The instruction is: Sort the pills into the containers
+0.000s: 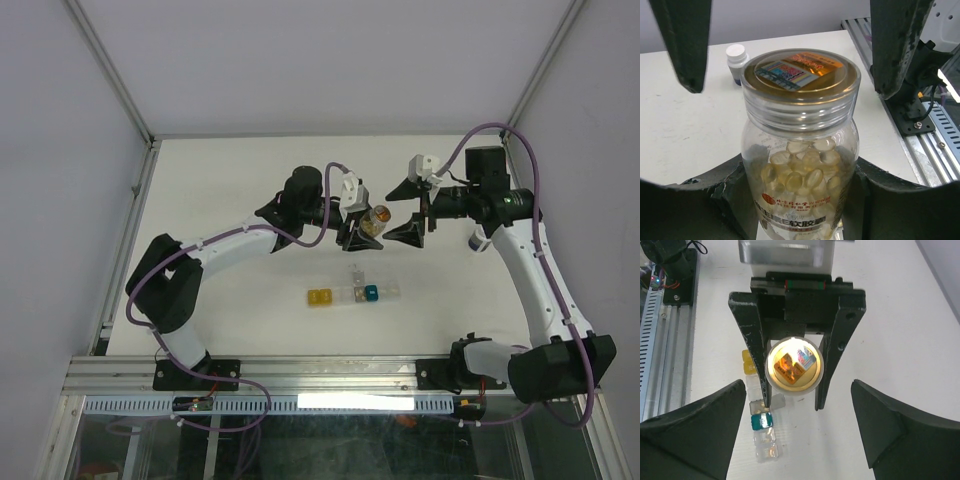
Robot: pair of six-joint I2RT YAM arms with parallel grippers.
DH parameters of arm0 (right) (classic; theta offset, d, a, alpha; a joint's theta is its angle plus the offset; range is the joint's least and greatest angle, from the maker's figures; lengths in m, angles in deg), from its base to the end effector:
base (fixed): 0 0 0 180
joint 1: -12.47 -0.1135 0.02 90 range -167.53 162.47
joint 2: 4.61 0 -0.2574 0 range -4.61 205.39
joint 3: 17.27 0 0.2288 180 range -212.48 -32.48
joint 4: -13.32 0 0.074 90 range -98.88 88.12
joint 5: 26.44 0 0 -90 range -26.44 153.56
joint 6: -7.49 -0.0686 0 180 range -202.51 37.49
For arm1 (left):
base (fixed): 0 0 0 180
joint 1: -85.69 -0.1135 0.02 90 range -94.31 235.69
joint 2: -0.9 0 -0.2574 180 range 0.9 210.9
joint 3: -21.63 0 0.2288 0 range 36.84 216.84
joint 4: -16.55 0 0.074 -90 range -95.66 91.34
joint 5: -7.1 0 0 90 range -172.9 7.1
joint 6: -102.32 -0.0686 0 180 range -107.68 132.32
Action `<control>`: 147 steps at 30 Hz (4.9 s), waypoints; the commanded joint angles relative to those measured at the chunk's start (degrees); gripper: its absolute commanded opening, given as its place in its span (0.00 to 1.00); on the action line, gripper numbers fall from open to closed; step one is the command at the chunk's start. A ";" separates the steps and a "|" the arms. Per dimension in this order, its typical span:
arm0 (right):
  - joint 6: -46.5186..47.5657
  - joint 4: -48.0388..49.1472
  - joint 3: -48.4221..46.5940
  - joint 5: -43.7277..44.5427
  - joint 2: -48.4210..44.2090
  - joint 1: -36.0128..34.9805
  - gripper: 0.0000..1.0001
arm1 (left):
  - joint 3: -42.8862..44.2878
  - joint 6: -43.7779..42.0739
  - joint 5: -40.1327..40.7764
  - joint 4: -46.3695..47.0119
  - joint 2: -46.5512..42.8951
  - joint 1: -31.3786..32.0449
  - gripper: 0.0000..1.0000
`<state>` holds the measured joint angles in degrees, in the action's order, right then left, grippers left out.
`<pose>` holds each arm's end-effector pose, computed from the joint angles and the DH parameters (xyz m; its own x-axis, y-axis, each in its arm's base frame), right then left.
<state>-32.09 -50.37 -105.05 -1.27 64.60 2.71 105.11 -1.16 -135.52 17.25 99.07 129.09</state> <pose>0.2046 0.0982 0.3539 0.0957 -0.3161 -0.9439 -0.9852 0.1055 -0.1352 0.2460 -0.3077 0.2823 0.0570 0.1409 -0.9884 0.9914 -0.1250 0.0394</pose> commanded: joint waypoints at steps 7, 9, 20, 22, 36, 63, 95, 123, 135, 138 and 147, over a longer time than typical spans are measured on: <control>5.25 -2.06 -5.04 -1.41 3.47 -4.74 0.87 | 3.59 -1.39 -5.50 0.03 0.69 -0.30 0.00; 4.75 -1.77 -4.88 -1.01 3.41 -4.96 0.85 | 3.69 -1.46 -5.32 -0.06 0.75 -0.29 0.00; -0.12 0.73 -4.02 -0.50 0.55 -4.85 0.79 | 4.61 -2.08 -5.06 -1.87 1.52 -0.31 0.00; -0.75 1.16 -3.86 -0.42 0.05 -4.58 0.78 | 4.65 -2.16 -5.11 -2.02 1.50 -0.32 0.00; -2.55 3.30 -2.20 2.42 -0.38 -4.24 0.67 | 4.59 -2.43 -5.53 -2.39 1.24 -0.29 0.00; -19.11 10.97 -1.19 11.94 0.98 -3.48 0.07 | 3.65 -0.30 8.50 0.62 0.80 -0.32 0.00; -22.55 17.08 5.16 7.40 -2.46 8.44 0.03 | -12.25 3.77 16.39 22.74 -8.17 -3.37 0.99; -33.45 42.29 4.32 52.80 21.97 20.54 0.00 | -21.27 18.12 9.72 45.36 -6.68 -13.39 0.99; -33.28 41.72 1.44 54.52 27.73 22.89 0.18 | -21.68 19.00 7.91 46.55 -6.42 -14.38 0.99; -33.23 41.10 1.34 54.04 28.31 23.26 0.24 | -21.78 19.10 7.42 46.74 -6.41 -14.39 0.99; -32.92 39.71 0.61 54.11 29.49 24.56 0.38 | -21.56 19.80 6.35 47.46 -5.98 -14.48 0.99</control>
<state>-64.86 -12.60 -101.05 52.43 94.52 26.18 83.71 17.64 -127.10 60.98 93.48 115.19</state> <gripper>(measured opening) 0.445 0.990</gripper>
